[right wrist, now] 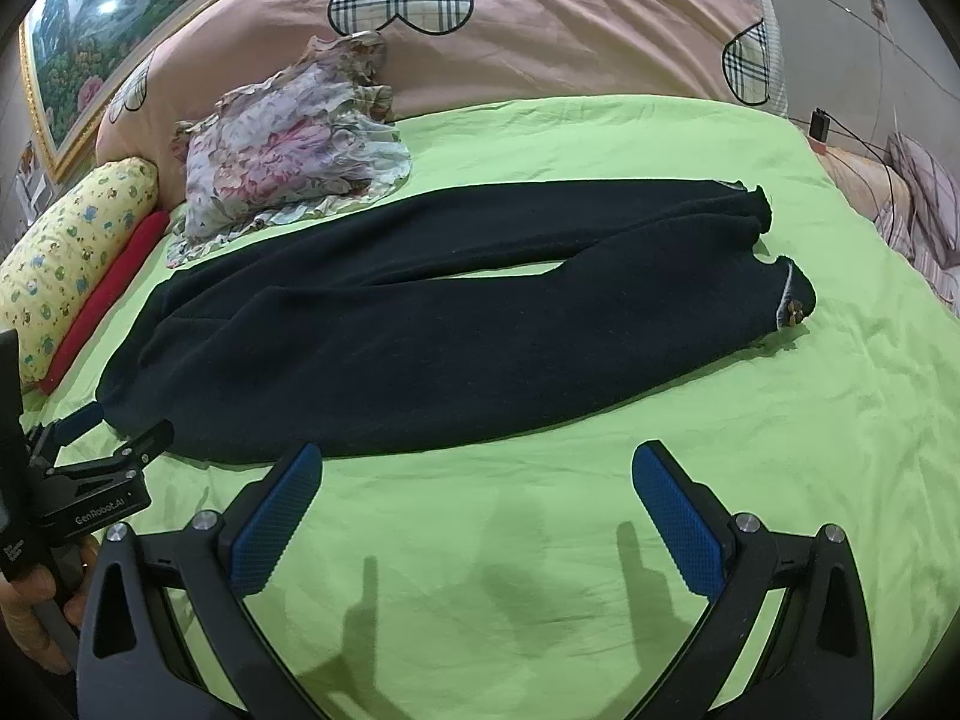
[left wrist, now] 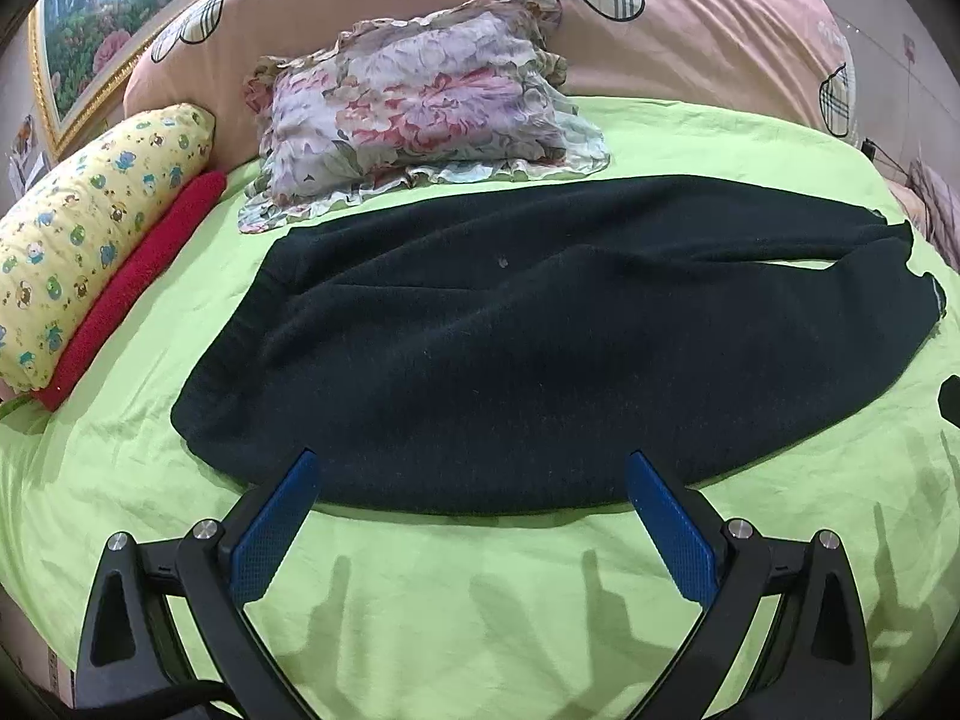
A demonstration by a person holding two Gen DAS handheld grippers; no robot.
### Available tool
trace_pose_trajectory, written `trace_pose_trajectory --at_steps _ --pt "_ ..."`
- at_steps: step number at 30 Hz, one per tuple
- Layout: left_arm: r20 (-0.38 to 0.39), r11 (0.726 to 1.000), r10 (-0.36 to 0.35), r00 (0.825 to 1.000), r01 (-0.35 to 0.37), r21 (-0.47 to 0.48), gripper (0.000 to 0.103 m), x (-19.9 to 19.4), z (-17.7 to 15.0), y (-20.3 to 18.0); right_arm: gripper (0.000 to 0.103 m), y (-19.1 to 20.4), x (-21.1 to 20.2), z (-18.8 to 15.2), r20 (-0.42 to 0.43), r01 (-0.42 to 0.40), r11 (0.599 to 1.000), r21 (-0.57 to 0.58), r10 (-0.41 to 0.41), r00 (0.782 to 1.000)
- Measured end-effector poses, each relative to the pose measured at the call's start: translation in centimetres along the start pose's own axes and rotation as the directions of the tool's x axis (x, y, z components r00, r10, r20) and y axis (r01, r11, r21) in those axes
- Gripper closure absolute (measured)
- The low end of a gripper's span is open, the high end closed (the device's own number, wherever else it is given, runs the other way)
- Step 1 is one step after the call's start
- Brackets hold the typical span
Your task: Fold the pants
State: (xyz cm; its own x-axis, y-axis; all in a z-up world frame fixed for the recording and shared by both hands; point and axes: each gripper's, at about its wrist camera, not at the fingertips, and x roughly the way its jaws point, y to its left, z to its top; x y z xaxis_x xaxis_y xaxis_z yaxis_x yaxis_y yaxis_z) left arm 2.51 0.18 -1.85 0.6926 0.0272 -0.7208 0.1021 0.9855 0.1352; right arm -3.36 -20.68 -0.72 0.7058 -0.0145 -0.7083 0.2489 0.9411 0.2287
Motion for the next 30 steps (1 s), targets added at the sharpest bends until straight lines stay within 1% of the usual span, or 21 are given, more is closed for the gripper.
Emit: trace_pose_trajectory --at_steps 5,11,30 --pt "0.007 1.000 0.010 1.000 -0.010 0.004 0.001 -0.03 0.01 -0.07 0.000 -0.42 0.09 0.03 -0.004 -0.007 1.000 0.011 0.007 1.000" --pt "0.010 1.000 0.000 1.000 0.000 0.007 0.001 -0.02 -0.32 -0.13 0.000 -0.36 0.10 0.06 -0.001 -0.008 1.000 0.016 0.008 1.000" --pt "-0.015 1.000 -0.003 1.000 0.003 0.006 0.001 0.81 -0.35 0.04 0.000 -0.23 0.33 0.23 -0.008 -0.014 1.000 0.021 0.015 1.000"
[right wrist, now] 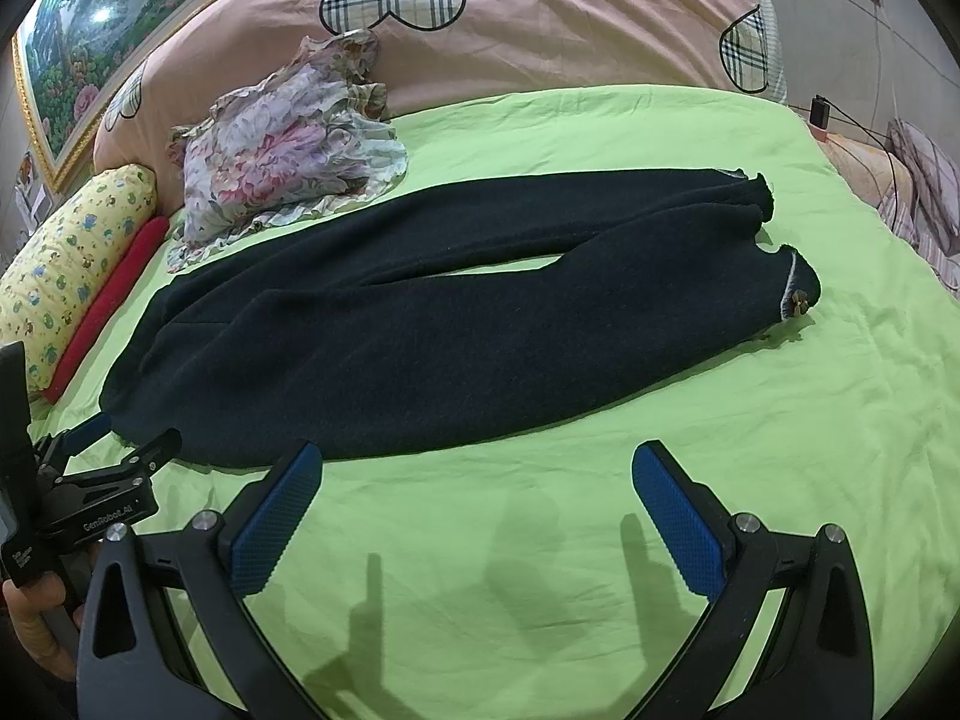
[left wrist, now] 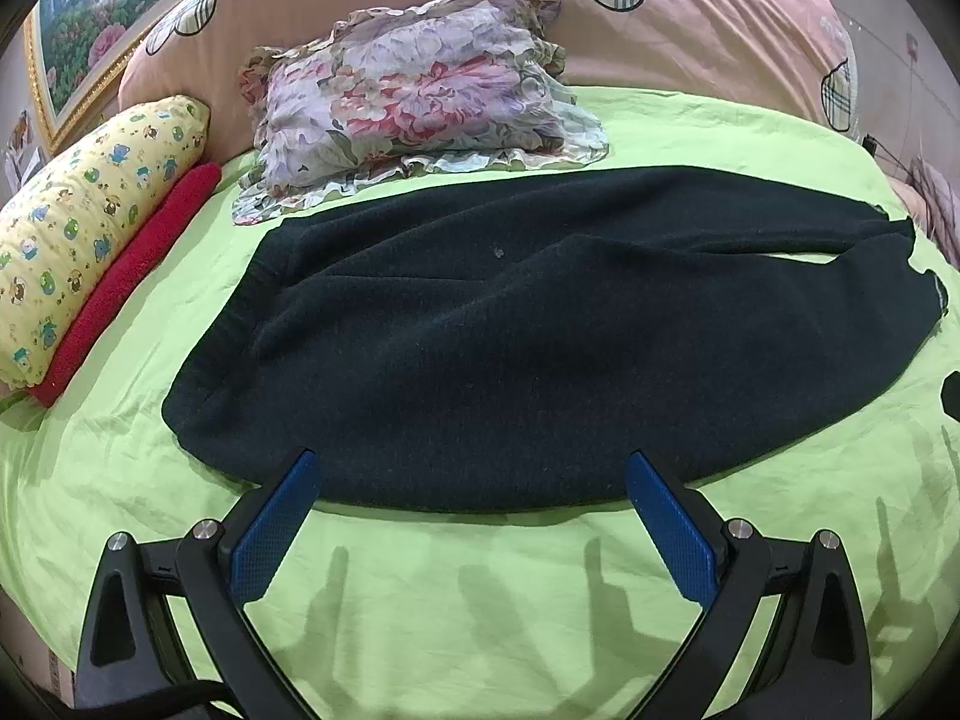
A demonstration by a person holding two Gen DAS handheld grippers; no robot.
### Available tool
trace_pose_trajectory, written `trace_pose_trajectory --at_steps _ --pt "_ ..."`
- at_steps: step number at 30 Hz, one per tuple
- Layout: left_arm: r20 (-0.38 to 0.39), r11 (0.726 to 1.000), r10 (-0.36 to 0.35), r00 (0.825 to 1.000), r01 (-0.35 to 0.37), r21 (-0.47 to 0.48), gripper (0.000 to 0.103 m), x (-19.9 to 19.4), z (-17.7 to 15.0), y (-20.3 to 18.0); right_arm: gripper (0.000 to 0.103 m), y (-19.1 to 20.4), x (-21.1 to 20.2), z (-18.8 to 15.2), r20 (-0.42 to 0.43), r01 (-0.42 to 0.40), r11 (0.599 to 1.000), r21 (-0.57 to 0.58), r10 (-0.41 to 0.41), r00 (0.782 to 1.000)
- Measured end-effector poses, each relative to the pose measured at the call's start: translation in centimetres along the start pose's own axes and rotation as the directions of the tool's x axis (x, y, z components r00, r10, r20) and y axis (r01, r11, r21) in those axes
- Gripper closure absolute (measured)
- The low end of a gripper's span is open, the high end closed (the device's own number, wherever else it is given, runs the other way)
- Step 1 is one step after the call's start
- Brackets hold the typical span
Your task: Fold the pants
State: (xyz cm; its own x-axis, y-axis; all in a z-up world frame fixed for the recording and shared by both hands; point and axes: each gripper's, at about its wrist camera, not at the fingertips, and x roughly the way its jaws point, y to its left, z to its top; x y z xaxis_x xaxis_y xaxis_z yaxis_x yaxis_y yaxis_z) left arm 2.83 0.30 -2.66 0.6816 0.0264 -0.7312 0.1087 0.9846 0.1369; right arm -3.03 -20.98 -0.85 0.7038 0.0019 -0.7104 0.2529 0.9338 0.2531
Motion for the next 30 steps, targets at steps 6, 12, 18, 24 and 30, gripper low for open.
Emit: trace_pose_trajectory --at_steps 6,12,18,24,30 --pt "0.001 1.000 -0.007 1.000 0.007 -0.002 0.001 0.0 -0.1 0.0 0.000 -0.1 0.0 -0.1 0.001 -0.003 1.000 -0.001 0.003 1.000" --pt "0.005 1.000 -0.031 1.000 0.031 0.003 0.001 -0.1 -0.2 -0.4 0.000 -0.3 0.1 -0.1 0.002 -0.001 1.000 0.010 0.000 1.000" --pt "-0.001 0.998 -0.063 0.998 0.063 0.024 0.001 0.1 -0.3 -1.0 0.000 -0.9 0.2 0.0 -0.003 0.003 1.000 0.018 -0.003 1.000" --pt "-0.007 0.997 -0.068 0.998 0.069 0.041 0.001 0.4 -0.3 -1.6 0.000 -1.8 0.2 0.2 -0.006 0.004 0.999 0.033 -0.004 1.000" --pt "-0.020 0.995 -0.083 0.996 0.084 0.054 0.001 0.9 -0.2 -2.0 0.000 -2.3 0.3 0.3 -0.010 0.006 0.999 0.041 -0.005 1.000"
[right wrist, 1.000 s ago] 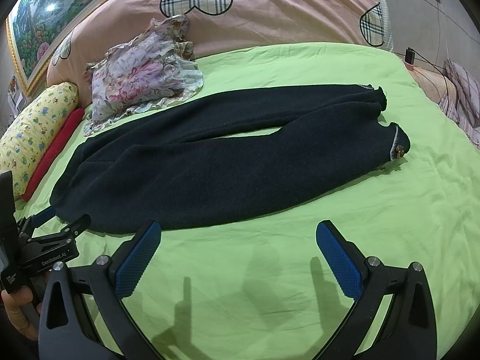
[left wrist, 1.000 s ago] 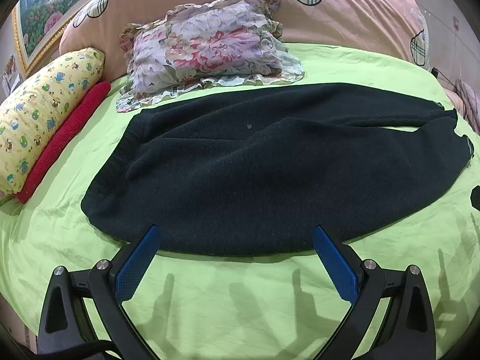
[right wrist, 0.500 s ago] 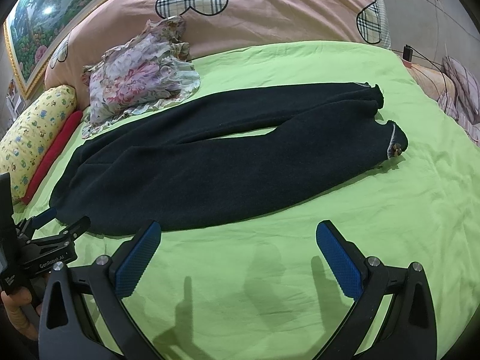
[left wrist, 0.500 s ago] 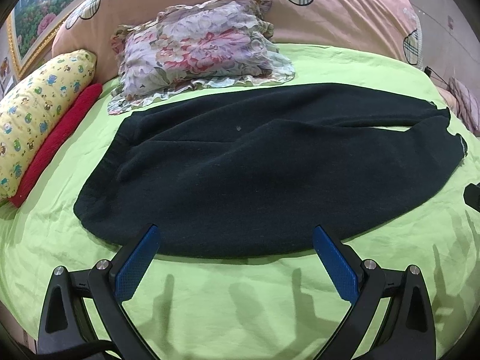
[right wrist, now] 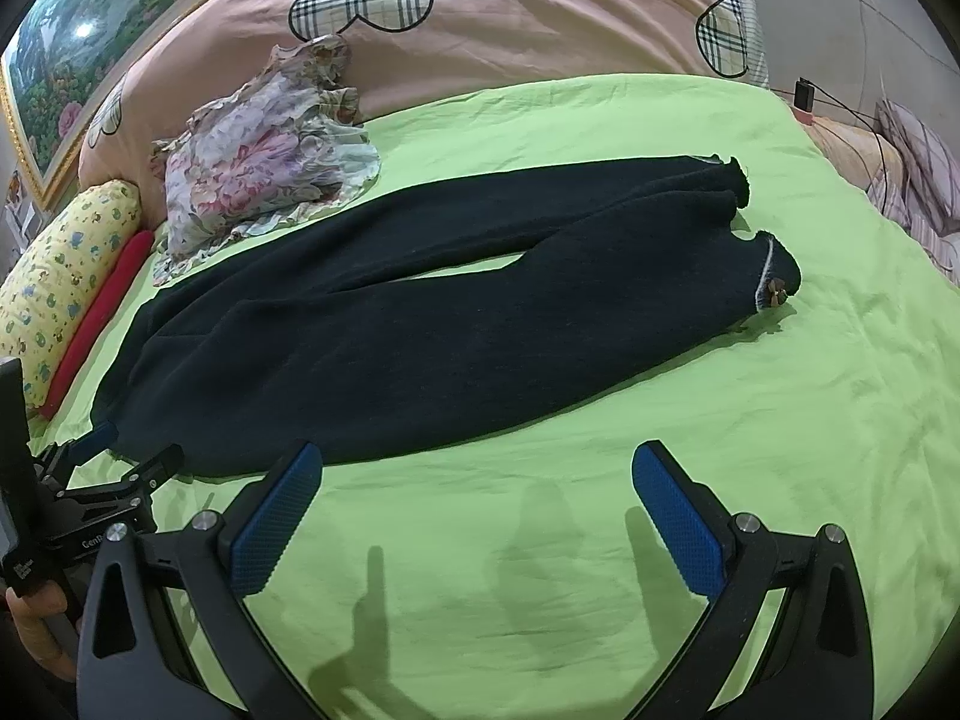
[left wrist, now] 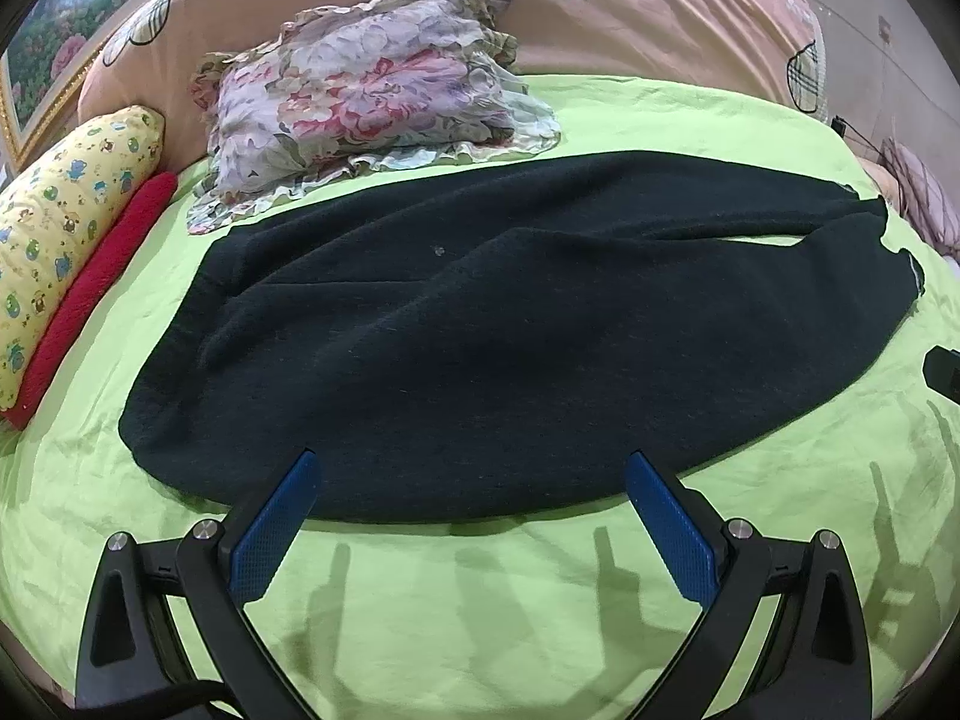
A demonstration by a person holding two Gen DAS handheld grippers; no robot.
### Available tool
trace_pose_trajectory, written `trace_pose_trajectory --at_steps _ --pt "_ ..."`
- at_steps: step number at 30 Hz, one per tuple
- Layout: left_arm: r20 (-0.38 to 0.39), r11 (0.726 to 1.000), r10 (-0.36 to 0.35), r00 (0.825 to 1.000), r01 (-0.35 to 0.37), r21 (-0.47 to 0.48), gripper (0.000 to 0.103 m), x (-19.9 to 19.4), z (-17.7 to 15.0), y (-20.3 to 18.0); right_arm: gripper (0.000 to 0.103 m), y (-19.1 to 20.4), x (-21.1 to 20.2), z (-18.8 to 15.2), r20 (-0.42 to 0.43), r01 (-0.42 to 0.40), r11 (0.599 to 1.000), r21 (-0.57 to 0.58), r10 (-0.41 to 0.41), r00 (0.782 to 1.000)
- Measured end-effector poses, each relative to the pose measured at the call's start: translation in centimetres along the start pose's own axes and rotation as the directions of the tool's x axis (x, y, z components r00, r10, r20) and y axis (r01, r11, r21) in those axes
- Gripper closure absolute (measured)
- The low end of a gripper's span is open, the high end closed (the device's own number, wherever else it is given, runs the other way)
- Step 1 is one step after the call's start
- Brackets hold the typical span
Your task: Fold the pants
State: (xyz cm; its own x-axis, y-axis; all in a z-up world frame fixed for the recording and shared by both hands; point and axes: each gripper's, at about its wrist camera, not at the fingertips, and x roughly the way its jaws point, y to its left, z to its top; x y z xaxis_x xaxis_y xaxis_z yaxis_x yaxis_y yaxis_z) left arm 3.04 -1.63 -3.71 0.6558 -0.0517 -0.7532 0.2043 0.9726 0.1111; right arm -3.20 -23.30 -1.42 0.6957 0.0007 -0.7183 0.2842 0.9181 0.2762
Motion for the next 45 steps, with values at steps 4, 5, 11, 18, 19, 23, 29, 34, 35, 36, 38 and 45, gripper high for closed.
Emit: trace_pose_trajectory --at_steps 4,5,11,18,19,23,29,34,35,36,38,45 --pt "-0.039 0.997 -0.074 0.996 0.073 -0.016 0.002 0.4 0.1 0.2 0.000 -0.4 0.0 0.0 0.000 -0.005 1.000 0.005 0.005 1.000" --pt "-0.044 0.995 -0.095 0.995 0.094 -0.011 0.003 0.4 0.2 0.2 0.000 -0.5 0.0 0.1 0.001 -0.009 1.000 0.006 0.009 1.000" --pt "0.035 0.980 -0.194 0.980 0.195 -0.044 0.003 -0.9 1.2 -0.1 0.000 -1.4 -0.1 1.3 0.005 -0.005 1.000 0.004 0.005 1.000" --pt "0.147 0.982 -0.175 0.974 0.161 0.099 0.003 -1.3 6.6 -1.6 0.000 -4.3 -0.3 5.1 0.027 0.014 1.000 -0.007 -0.014 1.000" --pt "0.138 0.979 -0.169 0.976 0.150 0.141 0.003 -0.9 7.5 -2.0 0.000 -5.2 -0.1 6.1 0.026 0.029 1.000 -0.002 -0.028 0.999" --pt "0.103 0.964 -0.193 0.976 0.169 0.206 0.003 1.3 11.9 -3.3 0.000 -8.1 0.4 9.6 0.026 0.078 0.997 0.016 -0.078 0.997" --pt "0.057 0.931 -0.246 0.968 0.219 0.290 0.003 4.8 16.5 -5.2 0.000 -11.5 1.9 13.9 0.013 0.069 0.997 0.027 -0.069 0.997" --pt "-0.039 0.857 -0.325 0.945 0.312 0.409 0.003 9.1 20.8 -7.9 0.000 -14.9 5.2 17.8 -0.045 0.064 0.997 0.052 -0.061 0.997" --pt "-0.049 0.849 -0.325 0.944 0.314 0.425 0.003 10.1 21.5 -8.3 0.000 -15.8 6.2 18.7 -0.064 0.085 0.995 0.049 -0.082 0.995" --pt "-0.064 0.840 -0.329 0.942 0.324 0.436 0.003 10.9 22.1 -8.8 0.000 -16.3 6.9 19.3 -0.074 0.097 0.994 0.047 -0.093 0.993" --pt "-0.109 0.821 -0.342 0.933 0.353 0.449 0.003 13.1 23.7 -9.8 0.000 -17.4 8.6 20.5 -0.102 0.091 0.995 0.049 -0.086 0.991" --pt "-0.298 0.747 -0.363 0.883 0.467 0.473 0.009 20.8 26.4 -13.0 0.020 -20.1 14.8 22.2 -0.257 0.019 0.995 0.101 0.007 0.966"
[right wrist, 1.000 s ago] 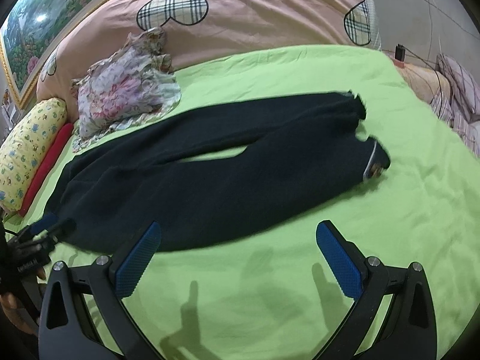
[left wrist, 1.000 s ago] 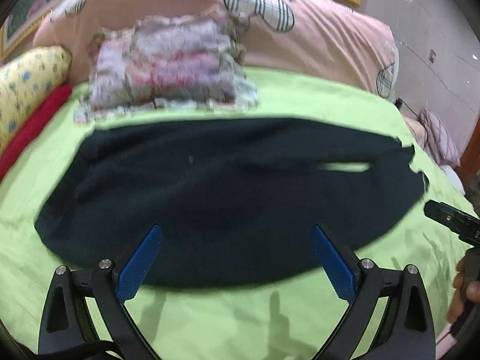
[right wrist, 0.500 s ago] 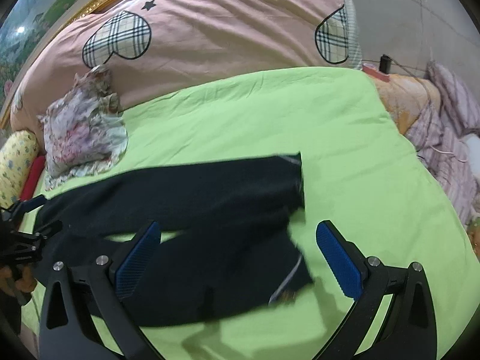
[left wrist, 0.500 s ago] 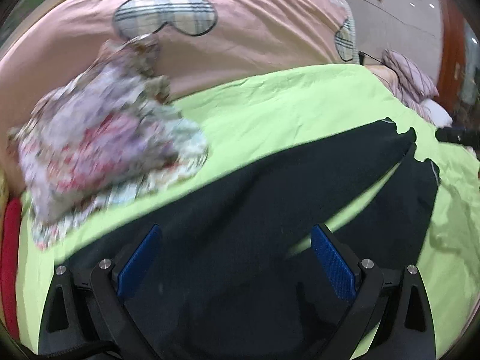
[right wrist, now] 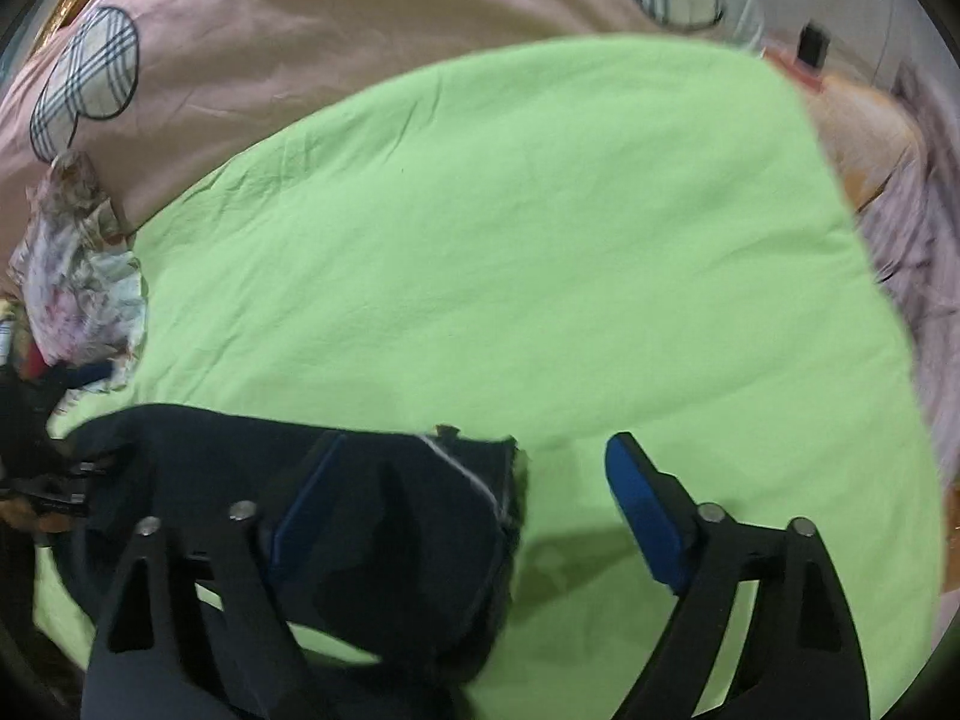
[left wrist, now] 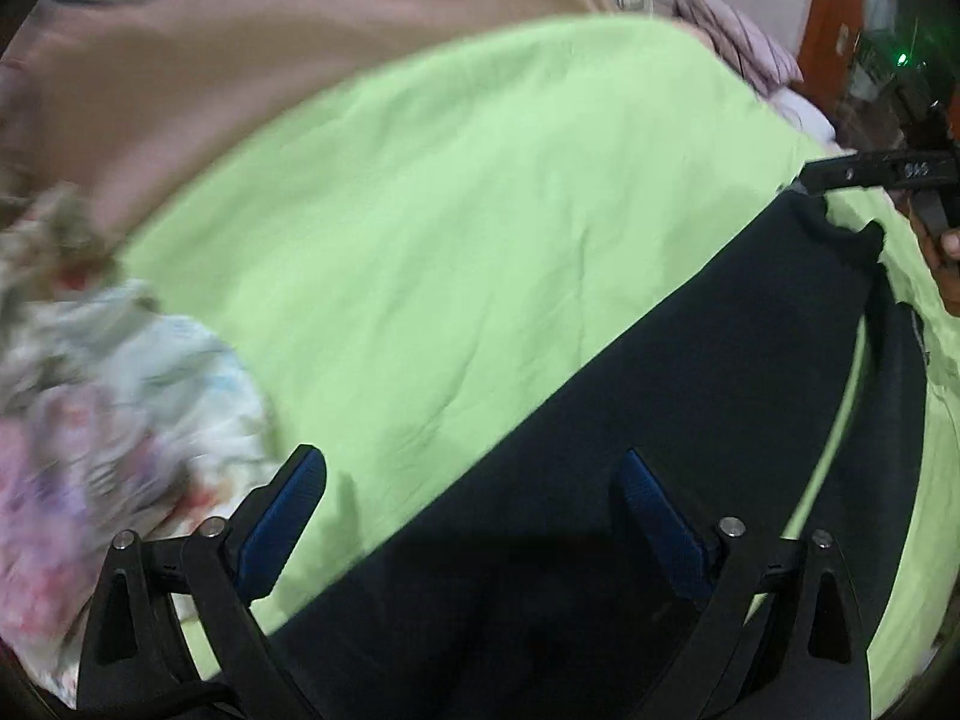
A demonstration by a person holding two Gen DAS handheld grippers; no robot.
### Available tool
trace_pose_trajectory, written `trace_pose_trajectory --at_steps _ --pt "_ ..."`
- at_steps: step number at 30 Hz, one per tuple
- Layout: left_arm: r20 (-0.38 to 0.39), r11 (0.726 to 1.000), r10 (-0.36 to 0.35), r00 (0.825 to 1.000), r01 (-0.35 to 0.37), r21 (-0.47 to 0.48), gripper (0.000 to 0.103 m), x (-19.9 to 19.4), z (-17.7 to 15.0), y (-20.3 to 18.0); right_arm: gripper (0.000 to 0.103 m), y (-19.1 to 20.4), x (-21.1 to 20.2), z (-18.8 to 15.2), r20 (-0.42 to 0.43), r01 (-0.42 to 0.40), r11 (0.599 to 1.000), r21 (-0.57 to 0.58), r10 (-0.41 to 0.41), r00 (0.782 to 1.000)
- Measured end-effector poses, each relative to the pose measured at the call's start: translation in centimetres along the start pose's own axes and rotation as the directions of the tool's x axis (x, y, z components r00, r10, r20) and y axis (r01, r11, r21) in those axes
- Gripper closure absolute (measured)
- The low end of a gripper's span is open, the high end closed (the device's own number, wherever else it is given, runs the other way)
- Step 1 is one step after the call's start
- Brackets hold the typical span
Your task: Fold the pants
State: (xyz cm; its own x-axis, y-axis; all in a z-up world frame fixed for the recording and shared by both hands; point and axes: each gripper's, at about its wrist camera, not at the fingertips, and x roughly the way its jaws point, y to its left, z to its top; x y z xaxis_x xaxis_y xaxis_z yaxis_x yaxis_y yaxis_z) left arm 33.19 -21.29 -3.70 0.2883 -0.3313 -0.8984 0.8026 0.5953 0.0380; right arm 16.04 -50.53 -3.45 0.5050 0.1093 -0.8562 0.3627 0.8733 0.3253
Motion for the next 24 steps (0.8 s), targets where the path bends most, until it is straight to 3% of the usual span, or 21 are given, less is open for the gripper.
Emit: trace_pose_trajectory --at_steps 1,3,4,5,6,7,8,10,18,24 --pt "-0.046 0.999 -0.050 0.998 0.050 0.007 0.010 1.3 0.3 0.1 0.025 -0.1 0.5 0.1 -0.016 -0.027 1.000 0.005 0.027 1.000" --pt "-0.084 0.997 -0.073 0.994 0.074 0.010 0.010 2.6 0.4 0.2 0.035 0.0 1.3 0.2 -0.049 -0.064 0.998 -0.001 0.063 0.997" --pt "-0.087 0.997 -0.077 0.993 0.078 0.012 0.011 2.8 0.5 0.2 0.048 0.2 1.7 0.3 -0.065 -0.073 0.997 -0.011 0.072 0.995" --pt "-0.086 0.996 -0.088 0.992 0.089 0.013 0.018 2.7 0.6 0.2 0.076 0.5 2.1 0.3 -0.083 -0.074 0.997 -0.030 0.071 0.994" --pt "-0.085 0.994 -0.112 0.990 0.113 0.010 0.026 2.4 0.6 0.2 0.091 0.8 2.2 0.2 -0.085 -0.067 0.997 -0.045 0.063 0.994" --pt "-0.082 0.991 -0.131 0.988 0.132 0.005 0.048 2.0 0.5 0.2 0.094 1.0 2.0 0.3 -0.081 -0.071 0.996 -0.057 0.066 0.995" --pt "-0.079 0.989 -0.144 0.986 0.145 0.004 0.076 1.7 0.5 0.0 0.094 1.4 1.6 0.3 -0.062 -0.065 0.995 -0.081 0.060 0.996" --pt "-0.084 0.988 -0.155 0.984 0.156 0.009 0.092 0.8 0.3 -0.5 0.094 2.5 0.4 0.5 -0.017 -0.056 0.988 -0.144 0.054 0.998" --pt "0.039 0.987 -0.158 0.987 0.159 -0.024 0.098 -6.5 -3.1 -1.6 0.094 6.4 -4.1 1.2 0.141 -0.073 0.958 -0.278 0.116 0.983" --pt "0.102 0.962 -0.213 0.972 0.227 -0.151 0.098 -11.0 -6.7 -3.9 0.094 9.1 -7.3 0.0 0.227 -0.172 0.905 -0.390 0.275 0.934"
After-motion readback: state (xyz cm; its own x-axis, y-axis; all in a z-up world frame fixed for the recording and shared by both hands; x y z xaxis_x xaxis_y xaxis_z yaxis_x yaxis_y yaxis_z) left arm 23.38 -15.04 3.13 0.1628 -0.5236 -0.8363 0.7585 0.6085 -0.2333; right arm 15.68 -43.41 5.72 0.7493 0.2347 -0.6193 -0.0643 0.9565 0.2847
